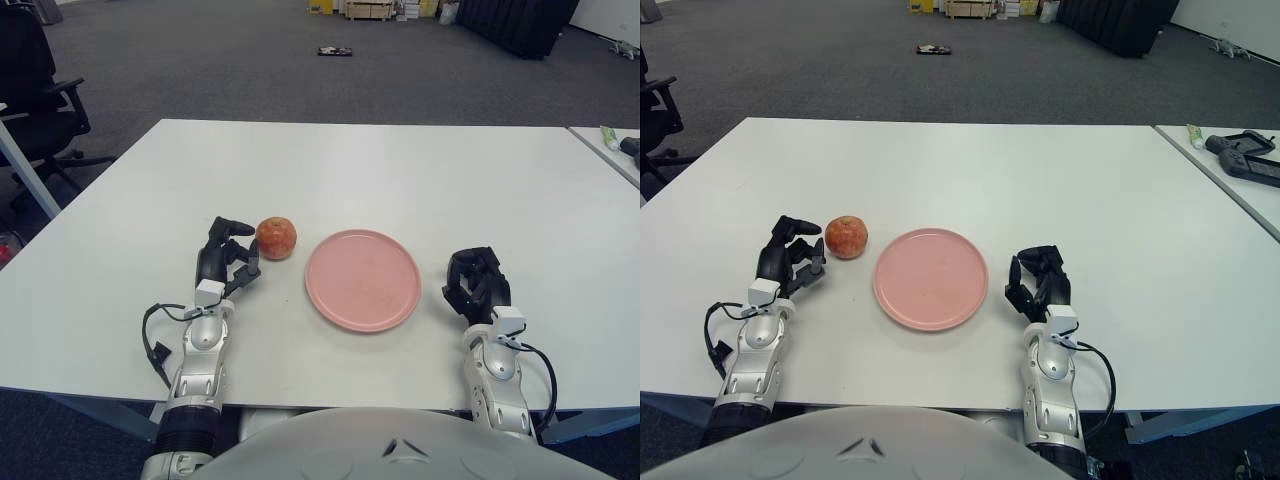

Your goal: Put the apple into the plate.

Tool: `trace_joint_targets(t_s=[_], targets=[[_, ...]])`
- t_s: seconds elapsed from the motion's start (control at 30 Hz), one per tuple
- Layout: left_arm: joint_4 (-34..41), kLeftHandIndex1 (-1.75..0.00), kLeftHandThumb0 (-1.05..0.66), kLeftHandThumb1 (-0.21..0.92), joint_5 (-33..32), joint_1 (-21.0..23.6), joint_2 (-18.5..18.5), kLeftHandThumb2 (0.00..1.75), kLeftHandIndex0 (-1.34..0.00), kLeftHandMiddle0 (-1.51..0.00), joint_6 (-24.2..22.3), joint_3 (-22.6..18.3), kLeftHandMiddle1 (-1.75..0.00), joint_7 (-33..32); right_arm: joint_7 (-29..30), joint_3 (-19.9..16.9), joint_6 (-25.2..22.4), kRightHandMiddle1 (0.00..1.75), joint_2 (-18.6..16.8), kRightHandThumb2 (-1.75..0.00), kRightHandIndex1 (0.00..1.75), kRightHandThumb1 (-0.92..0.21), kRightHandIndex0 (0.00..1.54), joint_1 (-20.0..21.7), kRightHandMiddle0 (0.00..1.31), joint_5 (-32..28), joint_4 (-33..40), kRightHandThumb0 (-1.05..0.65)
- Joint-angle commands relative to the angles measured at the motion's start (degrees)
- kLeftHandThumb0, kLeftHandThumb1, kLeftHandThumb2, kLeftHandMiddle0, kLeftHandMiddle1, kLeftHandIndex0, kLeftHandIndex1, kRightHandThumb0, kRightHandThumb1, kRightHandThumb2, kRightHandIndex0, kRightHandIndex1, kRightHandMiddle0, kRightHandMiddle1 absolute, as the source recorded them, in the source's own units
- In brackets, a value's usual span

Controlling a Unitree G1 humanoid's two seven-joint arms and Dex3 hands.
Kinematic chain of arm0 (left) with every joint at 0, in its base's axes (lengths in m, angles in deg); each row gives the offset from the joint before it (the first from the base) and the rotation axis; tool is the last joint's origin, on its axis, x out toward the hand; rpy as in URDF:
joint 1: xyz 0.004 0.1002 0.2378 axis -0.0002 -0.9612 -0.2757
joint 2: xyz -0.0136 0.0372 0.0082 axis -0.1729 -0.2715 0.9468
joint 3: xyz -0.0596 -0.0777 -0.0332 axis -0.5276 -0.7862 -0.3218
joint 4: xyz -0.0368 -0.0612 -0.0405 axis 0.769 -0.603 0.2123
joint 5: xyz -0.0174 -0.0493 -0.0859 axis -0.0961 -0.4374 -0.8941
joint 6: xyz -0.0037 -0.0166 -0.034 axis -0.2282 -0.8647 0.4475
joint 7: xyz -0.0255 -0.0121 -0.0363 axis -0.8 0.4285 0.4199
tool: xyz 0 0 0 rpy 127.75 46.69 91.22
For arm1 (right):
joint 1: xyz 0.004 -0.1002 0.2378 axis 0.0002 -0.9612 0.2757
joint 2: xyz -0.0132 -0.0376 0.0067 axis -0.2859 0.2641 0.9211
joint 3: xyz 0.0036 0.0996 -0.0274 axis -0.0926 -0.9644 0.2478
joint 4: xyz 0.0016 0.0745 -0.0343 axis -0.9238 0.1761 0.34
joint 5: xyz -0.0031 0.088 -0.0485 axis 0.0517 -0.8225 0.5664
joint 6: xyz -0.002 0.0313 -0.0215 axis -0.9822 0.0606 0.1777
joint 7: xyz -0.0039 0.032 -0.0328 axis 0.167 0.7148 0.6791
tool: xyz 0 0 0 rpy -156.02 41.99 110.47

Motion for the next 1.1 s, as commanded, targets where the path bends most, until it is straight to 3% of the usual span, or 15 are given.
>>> trace_joint_targets(t_s=[0.0, 0.37, 0.47, 0.67, 0.73, 0.87, 0.9, 0.97, 1.07], targets=[[2.51, -1.75, -0.4, 0.61, 4.74, 0.64, -1.08, 0.95, -0.39, -0.81, 1.66, 0.85, -1.75, -2.82, -0.15, -0.02, 0.58, 1.75, 0.0, -0.8, 1.22, -0.72, 0.55, 0.96, 0.31, -0.1, -0.26, -0.37], [1.38, -1.75, -0.38, 0.71, 19.16, 1.95, -7.43, 0.82, -0.32, -0.79, 5.71, 3.74, -1.75, -9.55, 0.54, -0.18, 0.33, 1.75, -0.08, -0.81, 1.22, -0.72, 0.54, 1.09, 0.31, 0.46, -0.59, -0.37], [0.84, -1.75, -0.38, 0.73, 21.22, 3.46, -9.11, 0.8, -0.31, -0.64, 7.01, 4.9, -1.75, -10.01, 0.63, -0.22, 0.13, 1.75, 0.12, -0.8, 1.21, -0.72, 0.54, 1.17, 0.31, 0.8, -0.76, -0.37], [1.95, -1.75, -0.36, 0.89, 24.2, 4.65, -12.32, 0.57, -0.22, -0.35, 7.25, 7.23, -1.55, -8.06, 0.7, -0.42, 0.03, 1.75, 0.2, -0.8, 1.21, -0.72, 0.53, 1.39, 0.31, 0.65, -1.14, -0.37], [2.22, -1.58, -0.56, 0.88, 25.3, 4.81, -13.91, 0.6, -0.11, -0.23, 6.82, 8.01, -1.41, -6.67, 0.75, -0.49, 0.11, 1.75, 0.14, -0.8, 1.21, -0.73, 0.53, 1.41, 0.31, 0.57, -1.25, -0.37], [2.79, -1.19, -0.78, 0.83, 26.85, 5.57, -16.0, 0.6, -0.03, -0.06, 5.26, 9.34, -1.13, -3.85, 0.7, -0.5, 0.1, 1.75, 0.17, -0.8, 1.2, -0.73, 0.52, 1.47, 0.31, 0.55, -1.4, -0.37], [2.93, -0.9, -0.85, 0.82, 27.17, 5.81, -16.58, 0.57, -0.02, -0.04, 4.71, 9.75, -0.75, -2.72, 0.61, -0.49, 0.14, 1.75, 0.19, -0.8, 1.2, -0.73, 0.52, 1.47, 0.31, 0.49, -1.43, -0.37], [3.06, -0.49, -0.94, 0.84, 27.51, 6.36, -17.52, 0.48, -0.01, -0.02, 3.71, 10.55, -0.32, -0.54, 0.44, -0.48, 0.21, 1.75, 0.23, -0.8, 1.2, -0.73, 0.52, 1.45, 0.31, 0.37, -1.47, -0.37], [1.6, -0.17, -1.01, 0.85, 27.76, 7.95, -18.65, 0.41, 0.0, 0.0, 2.67, 11.91, -0.1, 2.22, 0.43, -0.5, 0.19, 1.75, 0.26, -0.8, 1.2, -0.73, 0.52, 1.42, 0.31, 0.41, -1.43, -0.37]])
